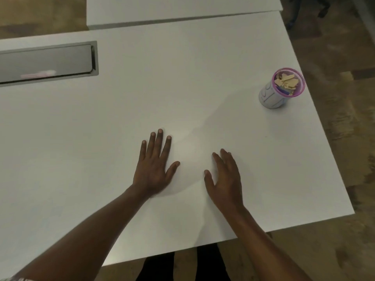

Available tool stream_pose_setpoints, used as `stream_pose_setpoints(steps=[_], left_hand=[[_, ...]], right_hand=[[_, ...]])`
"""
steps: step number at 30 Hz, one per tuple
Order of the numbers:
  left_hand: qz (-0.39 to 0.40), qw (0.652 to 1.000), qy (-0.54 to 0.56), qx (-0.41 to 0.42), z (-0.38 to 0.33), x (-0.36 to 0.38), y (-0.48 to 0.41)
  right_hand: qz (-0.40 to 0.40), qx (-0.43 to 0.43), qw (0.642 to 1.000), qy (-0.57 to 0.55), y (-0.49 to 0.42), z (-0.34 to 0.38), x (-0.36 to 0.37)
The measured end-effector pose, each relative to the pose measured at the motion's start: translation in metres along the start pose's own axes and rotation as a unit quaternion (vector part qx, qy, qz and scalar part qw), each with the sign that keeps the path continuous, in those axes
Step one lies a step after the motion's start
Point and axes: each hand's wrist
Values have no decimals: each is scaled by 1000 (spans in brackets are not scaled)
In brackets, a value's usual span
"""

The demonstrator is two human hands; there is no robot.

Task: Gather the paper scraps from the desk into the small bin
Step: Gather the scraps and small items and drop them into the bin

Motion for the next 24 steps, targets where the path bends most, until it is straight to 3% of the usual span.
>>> stream_pose_setpoints(steps=[6,24], left_hand=[[-11,1000,-5,7,3,4,0],[-25,1000,-2,13,6,8,-2]], right_hand=[[-32,-58,994,88,-16,12,15],[24,-75,990,120,-72,28,-3]])
Point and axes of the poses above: each hand's wrist, its own y-axis away from the middle knuckle, its own x-axis out of the palm, z = x × y, and after that the axes turned 8 degrees about z, right-handed
